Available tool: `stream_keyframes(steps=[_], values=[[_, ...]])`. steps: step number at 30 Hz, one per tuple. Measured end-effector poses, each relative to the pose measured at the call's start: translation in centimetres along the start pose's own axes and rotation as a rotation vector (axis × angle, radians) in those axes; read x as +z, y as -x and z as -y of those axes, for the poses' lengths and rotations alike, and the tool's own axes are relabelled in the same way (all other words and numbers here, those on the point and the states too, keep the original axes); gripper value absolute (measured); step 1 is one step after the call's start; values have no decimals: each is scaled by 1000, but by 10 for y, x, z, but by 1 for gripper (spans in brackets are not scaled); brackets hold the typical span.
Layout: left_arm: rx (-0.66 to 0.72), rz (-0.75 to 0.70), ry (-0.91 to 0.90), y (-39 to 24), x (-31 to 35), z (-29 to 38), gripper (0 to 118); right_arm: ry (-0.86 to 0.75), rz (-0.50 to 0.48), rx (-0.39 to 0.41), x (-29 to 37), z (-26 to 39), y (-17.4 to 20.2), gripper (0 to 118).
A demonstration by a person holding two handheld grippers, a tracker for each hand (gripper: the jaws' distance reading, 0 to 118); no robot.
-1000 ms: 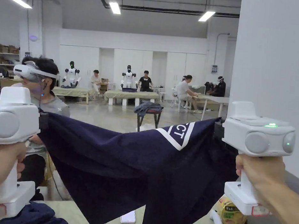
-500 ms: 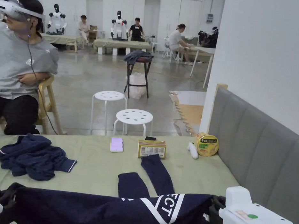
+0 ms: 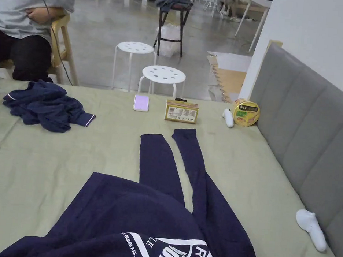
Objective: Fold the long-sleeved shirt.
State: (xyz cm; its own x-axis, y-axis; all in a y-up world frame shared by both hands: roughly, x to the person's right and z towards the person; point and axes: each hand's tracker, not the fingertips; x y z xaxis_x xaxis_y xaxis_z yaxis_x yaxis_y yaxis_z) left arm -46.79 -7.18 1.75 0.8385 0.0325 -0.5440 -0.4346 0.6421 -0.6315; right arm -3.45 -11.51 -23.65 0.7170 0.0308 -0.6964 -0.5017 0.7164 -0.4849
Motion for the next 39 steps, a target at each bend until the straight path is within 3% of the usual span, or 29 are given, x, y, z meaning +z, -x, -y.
stream_keyframes(steps=[4, 5, 7, 9, 10, 13, 20, 21, 22, 23, 24, 25, 27, 29, 30, 31, 32, 33, 34, 39], values=[[21, -8, 41, -2, -17, 6, 14, 58, -35, -38, -15, 8, 1, 3], [44, 3, 65, 0, -21, 6, 18, 59, -36, -40, -17, 10, 1, 10], [81, -1, 78, 2, -23, 7, 50, 61, -29, -40, -18, 14, 4, 66], [62, -14, 68, 3, -19, 3, 97, 70, -24, -63, -12, 8, 2, 116], [54, -19, 54, 6, -13, 4, 106, 49, 16, -84, -6, 7, 3, 118], [7, -46, -31, 3, 8, -13, 110, -70, 2, -127, 24, -10, -2, 118], [33, -58, -178, -27, 33, -62, 107, -265, 20, -315, 56, -48, -16, 118], [20, -16, -184, -33, 31, -68, 92, -283, 23, -312, 55, -49, -18, 109], [34, -4, -200, -41, 29, -72, 67, -307, 49, -314, 52, -50, -19, 87], [45, -6, -210, -48, 25, -76, 33, -293, 66, -310, 47, -52, -19, 50], [40, -11, -209, -54, 17, -81, 7, -256, 97, -318, 43, -53, -21, 0], [45, 4, -207, -59, 10, -85, 7, -218, 142, -347, 36, -54, -21, 1], [89, 123, -194, -65, -1, -92, 5, -206, 71, -358, 22, -52, -29, 1], [50, 98, -203, -79, -10, -98, 4, -185, 88, -363, 7, -56, -38, 2], [6, 71, -222, -83, -17, -100, 4, -180, 92, -353, -3, -60, -44, 11], [-10, 68, -208, -87, -23, -103, 4, -171, 101, -354, -15, -64, -52, 33], [8, 79, -201, -89, -29, -107, 4, -145, 105, -364, -26, -71, -62, 67], [24, 100, -194, -89, -34, -109, 4, -94, 81, -376, -42, -78, -73, 110], [35, 109, -189, -91, -40, -113, 4, -64, 61, -390, -57, -84, -82, 118], [27, 122, -145, -100, -68, -127, 4, 26, 98, -412, -129, -122, -115, 117]])
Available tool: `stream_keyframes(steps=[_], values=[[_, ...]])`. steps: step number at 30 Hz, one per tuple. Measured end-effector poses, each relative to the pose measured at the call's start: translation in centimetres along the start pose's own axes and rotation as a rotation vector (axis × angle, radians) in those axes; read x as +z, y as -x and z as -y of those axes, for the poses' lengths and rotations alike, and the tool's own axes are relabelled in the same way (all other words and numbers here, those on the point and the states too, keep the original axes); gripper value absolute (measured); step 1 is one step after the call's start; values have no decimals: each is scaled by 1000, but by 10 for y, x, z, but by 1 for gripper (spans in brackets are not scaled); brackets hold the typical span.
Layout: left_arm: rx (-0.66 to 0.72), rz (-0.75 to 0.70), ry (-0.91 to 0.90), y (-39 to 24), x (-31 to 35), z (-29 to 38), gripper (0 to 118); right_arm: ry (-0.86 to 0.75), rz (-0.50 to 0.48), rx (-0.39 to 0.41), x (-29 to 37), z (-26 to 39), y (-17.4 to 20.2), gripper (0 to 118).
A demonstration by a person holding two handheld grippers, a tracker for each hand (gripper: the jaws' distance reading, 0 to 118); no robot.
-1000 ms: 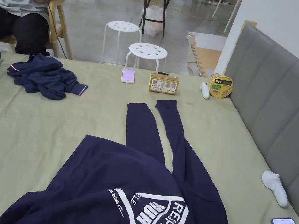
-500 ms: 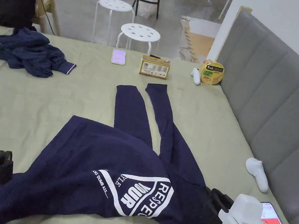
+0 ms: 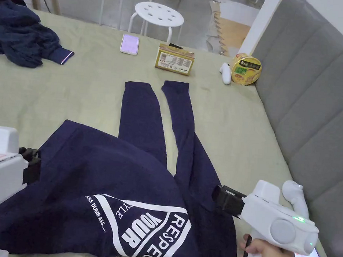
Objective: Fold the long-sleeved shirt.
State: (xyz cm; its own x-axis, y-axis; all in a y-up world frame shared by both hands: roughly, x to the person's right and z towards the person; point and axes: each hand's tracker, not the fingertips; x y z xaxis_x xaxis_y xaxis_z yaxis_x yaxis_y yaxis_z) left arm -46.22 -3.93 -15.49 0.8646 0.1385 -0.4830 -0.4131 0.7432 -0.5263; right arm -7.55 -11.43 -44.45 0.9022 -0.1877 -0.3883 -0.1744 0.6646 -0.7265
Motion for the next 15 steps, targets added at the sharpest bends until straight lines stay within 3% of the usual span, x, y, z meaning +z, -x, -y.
stream_keyframes(steps=[3, 4, 5, 6, 7, 8, 10, 11, 12, 13, 15], values=[[-12, 9, 36, -1, -16, -2, 4, 131, -44, -70, -21, -14, -16, 115], [-19, 2, 48, -1, -21, -3, 4, 158, -44, -87, -28, -15, -17, 110], [-22, 0, 56, 0, -25, -3, 4, 193, -54, -91, -41, -11, -19, 91], [-23, 0, 61, 1, -28, -2, 4, 240, -54, -84, -47, -8, -17, 49], [-25, 2, 70, 1, -32, -3, 4, 227, 28, -42, -48, -4, -12, 30], [-27, 2, 77, 2, -34, -3, 4, 153, 0, 0, -41, -3, -9, 27], [-29, -3, 84, 4, -36, 0, 5, 162, -1, 11, -41, 3, -10, 21], [-39, 2, 91, 6, -37, 0, 7, 165, -12, 0, -41, 3, -14, 13], [-46, 7, 99, 7, -38, 2, 9, 185, -77, -91, -42, 3, -20, 1], [-50, 11, 112, 9, -41, 3, 13, 209, -123, -165, -44, 4, -25, 1], [-53, 10, 126, 12, -48, -2, 22, 185, -94, -108, -42, 7, -21, 1]])
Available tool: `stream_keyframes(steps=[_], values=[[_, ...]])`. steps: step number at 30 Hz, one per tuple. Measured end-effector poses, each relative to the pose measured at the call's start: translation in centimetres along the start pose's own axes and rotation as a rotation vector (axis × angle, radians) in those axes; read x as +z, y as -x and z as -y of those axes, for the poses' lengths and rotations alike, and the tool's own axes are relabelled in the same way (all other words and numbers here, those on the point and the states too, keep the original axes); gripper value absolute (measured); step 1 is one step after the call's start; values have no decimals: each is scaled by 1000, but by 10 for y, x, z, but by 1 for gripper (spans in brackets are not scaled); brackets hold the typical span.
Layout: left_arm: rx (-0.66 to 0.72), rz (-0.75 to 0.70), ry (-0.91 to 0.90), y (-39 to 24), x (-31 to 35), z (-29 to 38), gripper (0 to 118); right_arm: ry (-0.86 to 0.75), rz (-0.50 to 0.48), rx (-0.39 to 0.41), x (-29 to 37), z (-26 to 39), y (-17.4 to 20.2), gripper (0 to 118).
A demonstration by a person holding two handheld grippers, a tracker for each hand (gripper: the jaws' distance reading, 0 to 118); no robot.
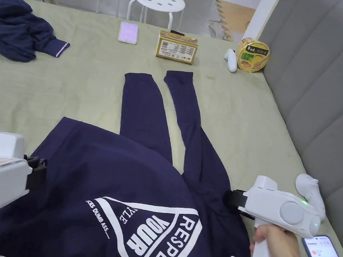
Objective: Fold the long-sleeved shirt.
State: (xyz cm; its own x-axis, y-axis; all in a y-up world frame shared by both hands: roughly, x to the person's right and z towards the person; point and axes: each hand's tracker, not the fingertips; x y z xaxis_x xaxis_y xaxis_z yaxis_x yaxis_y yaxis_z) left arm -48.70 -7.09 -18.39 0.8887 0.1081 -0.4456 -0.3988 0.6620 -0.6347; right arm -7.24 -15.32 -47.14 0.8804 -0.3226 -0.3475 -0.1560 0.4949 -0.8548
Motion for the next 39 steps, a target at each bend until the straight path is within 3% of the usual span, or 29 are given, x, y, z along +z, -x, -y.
stream_keyframes(steps=[2, 3, 5, 7, 11, 16, 19, 21, 23, 25, 27, 30, 31, 35, 39], values=[[7, 9, 6, 5, -8, -13, 42, 7, 8, 19, -2, 0, 3, 1], [29, 47, 5, 11, -14, -25, 72, 11, 7, 20, -2, 0, 3, 1], [50, 41, 13, 17, -28, -51, 110, 22, 4, 29, -3, -1, 3, 1], [31, 16, -20, 24, -52, -77, 107, 32, 0, 31, -3, -4, 3, 1], [29, -17, 178, 27, -117, -108, 106, 48, -9, 39, -4, -6, 1, 1], [83, 35, 304, 17, -172, -116, 72, 20, -32, 20, -6, -1, -8, 1], [85, 43, 270, 14, -180, -98, 66, 14, -41, 16, -5, 0, -9, 1], [64, 32, 225, 9, -165, -96, 63, 13, -45, 18, -6, -1, -11, 1], [23, 6, 194, 10, -161, -85, 52, 14, -62, 11, -7, -1, -16, 1], [10, 52, 197, 17, -159, -90, 52, -12, -83, -58, -6, 5, -20, 1], [86, 60, 203, 19, -153, -92, 48, -15, -79, -32, -4, 7, -17, 1], [39, 16, 207, 21, -145, -97, 11, -59, -14, 65, 1, 12, -1, 1], [44, 24, 185, 22, -136, -93, 11, -82, 2, 114, 5, 15, 4, 0], [-89, 3, 83, 17, -91, -84, 10, -200, -29, 81, 37, 20, 15, 0], [-87, 15, -48, 25, -22, -90, 10, -307, -45, 151, 85, 6, 37, 0]])
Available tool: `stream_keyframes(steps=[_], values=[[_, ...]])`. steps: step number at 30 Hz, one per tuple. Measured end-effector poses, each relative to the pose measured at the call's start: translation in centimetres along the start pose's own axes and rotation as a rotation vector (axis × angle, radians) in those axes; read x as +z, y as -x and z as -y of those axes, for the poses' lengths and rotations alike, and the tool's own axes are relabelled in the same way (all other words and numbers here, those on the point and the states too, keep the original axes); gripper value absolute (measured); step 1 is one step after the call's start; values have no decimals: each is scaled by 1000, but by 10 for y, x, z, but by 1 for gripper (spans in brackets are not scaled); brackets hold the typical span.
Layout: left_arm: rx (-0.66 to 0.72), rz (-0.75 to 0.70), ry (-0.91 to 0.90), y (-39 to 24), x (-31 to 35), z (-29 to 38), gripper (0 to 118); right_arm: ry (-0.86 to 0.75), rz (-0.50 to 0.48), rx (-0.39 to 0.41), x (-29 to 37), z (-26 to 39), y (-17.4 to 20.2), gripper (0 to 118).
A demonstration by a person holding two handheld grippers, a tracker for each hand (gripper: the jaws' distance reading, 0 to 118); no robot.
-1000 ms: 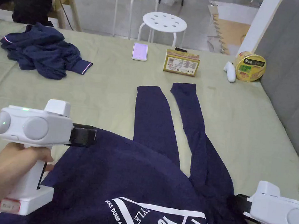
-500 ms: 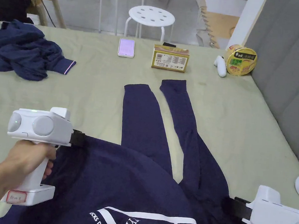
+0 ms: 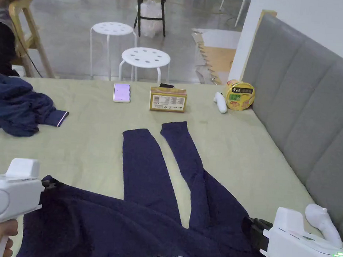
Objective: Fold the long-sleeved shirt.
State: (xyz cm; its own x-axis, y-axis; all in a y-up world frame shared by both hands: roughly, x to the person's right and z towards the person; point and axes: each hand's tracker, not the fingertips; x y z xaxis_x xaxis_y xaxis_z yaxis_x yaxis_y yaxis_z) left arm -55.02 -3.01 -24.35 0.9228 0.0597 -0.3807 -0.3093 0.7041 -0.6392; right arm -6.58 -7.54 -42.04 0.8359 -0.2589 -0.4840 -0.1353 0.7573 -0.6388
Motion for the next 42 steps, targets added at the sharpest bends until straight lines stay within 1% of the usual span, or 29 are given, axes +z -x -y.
stream_keyframes(steps=[1, 2, 3, 5, 9, 14, 16, 18, 20, 21, 25, 27, 30, 34, 36, 39, 42], values=[[39, -8, -41, 5, 14, -5, 10, -33, -14, 23, 12, -10, 7, 0], [60, 3, -64, 7, 32, -9, 10, -60, -23, 27, 22, -19, 13, 0], [53, 14, -99, 9, 52, -14, 10, -89, -33, 25, 31, -33, 19, 0], [27, -7, -173, 9, 91, -24, 10, -165, -73, 51, 58, -57, 37, 0], [19, -20, -331, 17, 179, -49, 10, -312, -123, 149, 118, -113, 75, 0], [36, -42, -515, 30, 280, -83, 10, -470, -145, 295, 193, -181, 117, 0], [27, -55, -591, 33, 317, -98, 10, -532, -143, 322, 220, -210, 131, 0], [18, -81, -651, 34, 342, -111, 10, -571, -172, 332, 244, -234, 142, 0], [16, -85, -697, 34, 367, -126, 10, -617, -178, 351, 266, -259, 154, 0], [17, -85, -718, 34, 375, -134, 10, -638, -165, 366, 276, -273, 160, 0], [6, -114, -775, 28, 405, -174, 10, -686, -159, 368, 308, -326, 180, 0], [4, -142, -790, 23, 415, -199, 10, -717, -138, 389, 319, -351, 190, 0], [13, -139, -807, 16, 429, -232, 10, -726, -120, 377, 332, -390, 200, 0], [-30, -204, -832, 10, 440, -274, 10, -743, -105, 330, 340, -433, 207, 0], [-9, -188, -837, 9, 444, -293, 10, -746, -81, 310, 343, -452, 213, 0], [5, -181, -845, 8, 446, -321, 10, -760, -60, 299, 346, -480, 222, 0], [9, -191, -847, 9, 441, -348, 10, -776, -27, 319, 341, -507, 232, 0]])
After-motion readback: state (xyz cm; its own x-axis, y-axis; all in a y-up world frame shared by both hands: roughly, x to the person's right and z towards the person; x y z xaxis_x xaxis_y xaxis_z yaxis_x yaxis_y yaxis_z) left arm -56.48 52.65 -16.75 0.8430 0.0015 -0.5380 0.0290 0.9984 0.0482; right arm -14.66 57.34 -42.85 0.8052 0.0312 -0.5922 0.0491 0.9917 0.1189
